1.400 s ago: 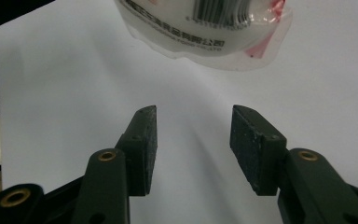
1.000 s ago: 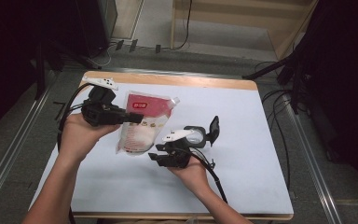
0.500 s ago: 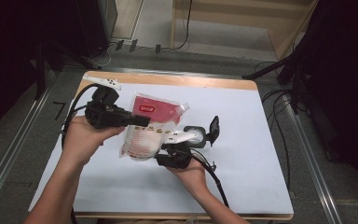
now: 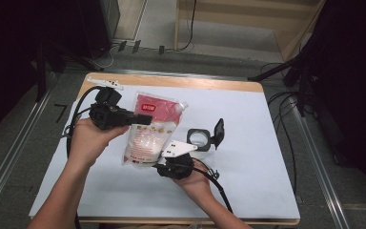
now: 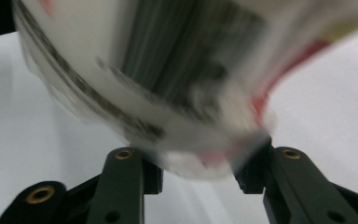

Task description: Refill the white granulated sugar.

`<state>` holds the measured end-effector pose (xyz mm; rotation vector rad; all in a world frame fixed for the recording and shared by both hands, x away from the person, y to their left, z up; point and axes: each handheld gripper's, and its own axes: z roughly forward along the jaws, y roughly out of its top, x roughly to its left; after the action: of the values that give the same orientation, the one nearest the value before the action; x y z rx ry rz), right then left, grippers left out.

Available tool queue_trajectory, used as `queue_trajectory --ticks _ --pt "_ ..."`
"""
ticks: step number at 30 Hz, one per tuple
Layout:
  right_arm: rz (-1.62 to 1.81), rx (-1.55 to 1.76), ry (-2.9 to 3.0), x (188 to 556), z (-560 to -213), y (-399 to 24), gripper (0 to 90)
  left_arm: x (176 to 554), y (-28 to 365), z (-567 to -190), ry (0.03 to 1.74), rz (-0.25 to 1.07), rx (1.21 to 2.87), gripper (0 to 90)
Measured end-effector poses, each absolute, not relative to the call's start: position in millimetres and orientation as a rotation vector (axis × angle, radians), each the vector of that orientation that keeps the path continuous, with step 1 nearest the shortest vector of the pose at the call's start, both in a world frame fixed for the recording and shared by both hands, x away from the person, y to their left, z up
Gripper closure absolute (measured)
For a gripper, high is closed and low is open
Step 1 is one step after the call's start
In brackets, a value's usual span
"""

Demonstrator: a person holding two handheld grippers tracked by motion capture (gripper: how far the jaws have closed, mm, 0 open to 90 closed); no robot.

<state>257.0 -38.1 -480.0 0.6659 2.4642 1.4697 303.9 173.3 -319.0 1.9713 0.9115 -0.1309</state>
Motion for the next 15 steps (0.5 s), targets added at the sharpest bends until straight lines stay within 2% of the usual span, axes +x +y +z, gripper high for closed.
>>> queue_trajectory --ticks 4,8,15 --pt "1.415 0.626 2.471 252 -477 -34 54.4 304 164 -324 0.896 -0.126 1.987 88.3" --pt "1.416 0.580 2.484 245 -476 -30 54.9 306 156 -331 0.842 -0.124 2.004 85.8" --pt "1.472 0.603 2.520 243 -470 -30 55.0 305 152 -333 0.784 -0.092 1.990 86.5"
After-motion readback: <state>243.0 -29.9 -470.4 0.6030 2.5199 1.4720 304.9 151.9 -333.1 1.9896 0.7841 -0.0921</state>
